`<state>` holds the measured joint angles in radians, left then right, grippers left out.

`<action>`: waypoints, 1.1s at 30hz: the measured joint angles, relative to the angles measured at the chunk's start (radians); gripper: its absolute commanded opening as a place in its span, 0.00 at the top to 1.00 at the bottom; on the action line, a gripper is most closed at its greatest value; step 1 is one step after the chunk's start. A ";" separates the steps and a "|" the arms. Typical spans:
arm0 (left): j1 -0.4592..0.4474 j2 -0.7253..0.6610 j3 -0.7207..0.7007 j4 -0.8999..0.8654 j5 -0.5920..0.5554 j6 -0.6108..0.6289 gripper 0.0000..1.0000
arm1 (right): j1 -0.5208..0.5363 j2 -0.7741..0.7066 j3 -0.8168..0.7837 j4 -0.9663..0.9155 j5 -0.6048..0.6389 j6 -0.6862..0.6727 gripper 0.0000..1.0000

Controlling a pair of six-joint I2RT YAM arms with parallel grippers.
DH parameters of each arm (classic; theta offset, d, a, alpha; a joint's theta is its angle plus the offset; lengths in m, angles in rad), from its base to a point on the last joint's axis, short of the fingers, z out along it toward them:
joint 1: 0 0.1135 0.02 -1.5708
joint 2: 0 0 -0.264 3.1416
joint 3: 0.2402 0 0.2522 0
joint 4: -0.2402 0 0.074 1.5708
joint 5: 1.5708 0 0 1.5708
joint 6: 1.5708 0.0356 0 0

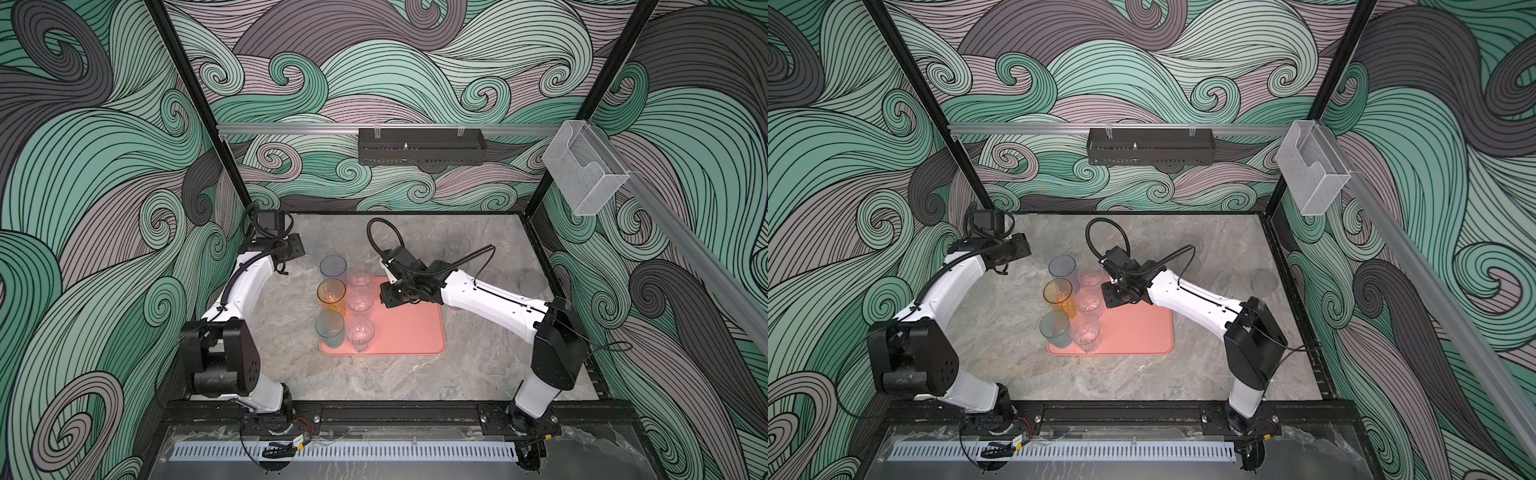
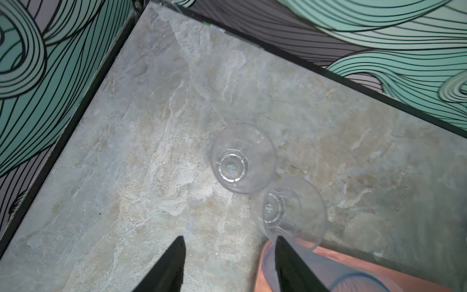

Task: Place the glasses into the tray
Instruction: Pick up the glass from the top-left of the table.

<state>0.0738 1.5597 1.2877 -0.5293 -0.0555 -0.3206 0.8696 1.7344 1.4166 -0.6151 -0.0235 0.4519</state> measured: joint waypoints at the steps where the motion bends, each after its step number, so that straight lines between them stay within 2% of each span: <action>1: 0.016 0.020 0.008 -0.005 0.000 -0.002 0.41 | -0.001 0.000 0.000 0.001 -0.001 -0.001 0.60; 6: 0.103 0.127 0.088 -0.063 0.001 -0.005 0.41 | -0.008 0.000 0.000 0.006 -0.006 -0.013 0.51; 10: 0.140 0.154 0.100 -0.083 -0.008 -0.003 0.41 | -0.010 0.000 0.000 0.006 -0.011 -0.022 0.46; 33: 0.168 0.241 0.159 -0.127 0.079 -0.003 0.43 | -0.021 0.000 0.000 0.006 -0.030 -0.032 0.42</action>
<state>0.2420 1.8011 1.4471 -0.6563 0.0231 -0.3237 0.8482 1.7348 1.4170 -0.6086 -0.0532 0.4194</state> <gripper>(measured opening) 0.580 0.578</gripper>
